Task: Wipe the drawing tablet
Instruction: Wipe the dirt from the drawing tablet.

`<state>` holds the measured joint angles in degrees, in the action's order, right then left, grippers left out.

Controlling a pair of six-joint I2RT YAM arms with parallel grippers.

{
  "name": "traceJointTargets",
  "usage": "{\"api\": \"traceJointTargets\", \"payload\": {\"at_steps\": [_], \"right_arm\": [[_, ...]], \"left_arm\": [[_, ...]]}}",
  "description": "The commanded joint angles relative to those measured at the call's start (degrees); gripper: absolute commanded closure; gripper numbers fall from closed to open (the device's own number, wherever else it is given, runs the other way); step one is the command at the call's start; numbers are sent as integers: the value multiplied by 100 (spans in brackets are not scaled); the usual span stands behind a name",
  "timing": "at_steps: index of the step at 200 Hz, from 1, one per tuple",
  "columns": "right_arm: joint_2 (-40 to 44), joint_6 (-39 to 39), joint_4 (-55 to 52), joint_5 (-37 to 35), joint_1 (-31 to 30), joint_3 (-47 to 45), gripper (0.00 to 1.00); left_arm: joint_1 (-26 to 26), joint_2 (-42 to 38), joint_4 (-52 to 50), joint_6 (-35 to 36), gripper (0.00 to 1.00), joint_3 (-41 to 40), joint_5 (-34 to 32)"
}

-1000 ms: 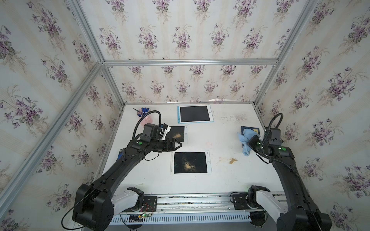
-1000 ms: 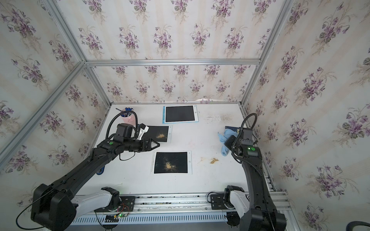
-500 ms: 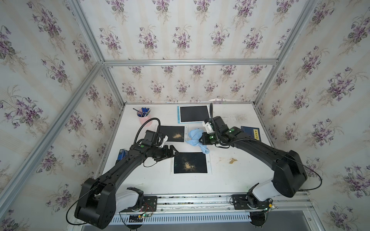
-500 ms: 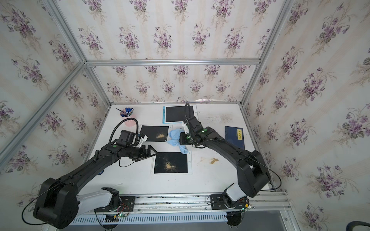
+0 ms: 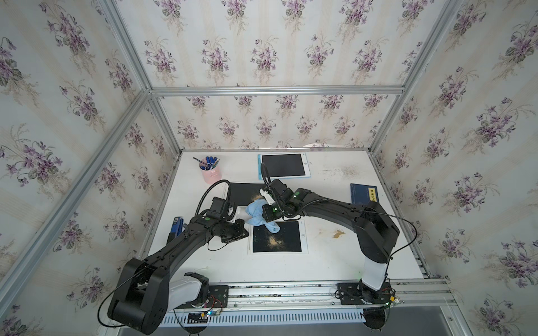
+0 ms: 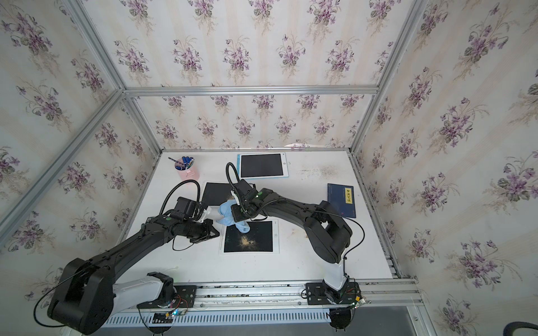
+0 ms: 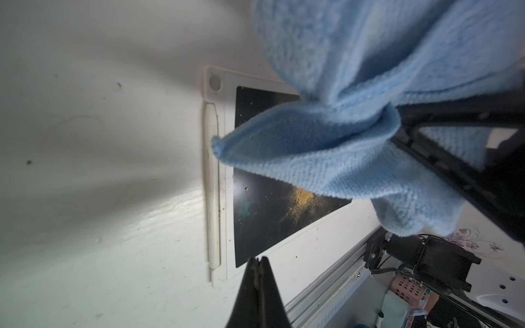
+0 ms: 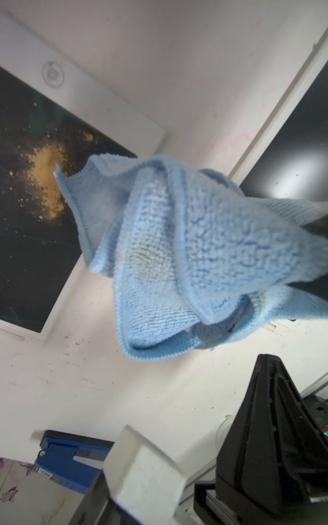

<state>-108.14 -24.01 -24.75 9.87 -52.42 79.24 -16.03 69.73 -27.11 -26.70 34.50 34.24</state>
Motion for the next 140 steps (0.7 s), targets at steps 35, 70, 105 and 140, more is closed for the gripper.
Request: {"api": "traceJointTargets", "payload": {"at_steps": [35,70,105,140], "right_arm": [[-387,4,165,-75,-303,43,100],[-381,-86,283,-219,-318,-19,100],[-177,-104,255,-737,-312,-152,100],[-165,-121,326,-851,-296,-245,100]], "left_arm": [[-330,39,-147,-42,100,-137,-542],[-784,202,-441,-44,100,43,-1302],[-809,143,-368,-138,63,-47,-1347],[-931,490,-255,-300,58,100,-1502]]}}
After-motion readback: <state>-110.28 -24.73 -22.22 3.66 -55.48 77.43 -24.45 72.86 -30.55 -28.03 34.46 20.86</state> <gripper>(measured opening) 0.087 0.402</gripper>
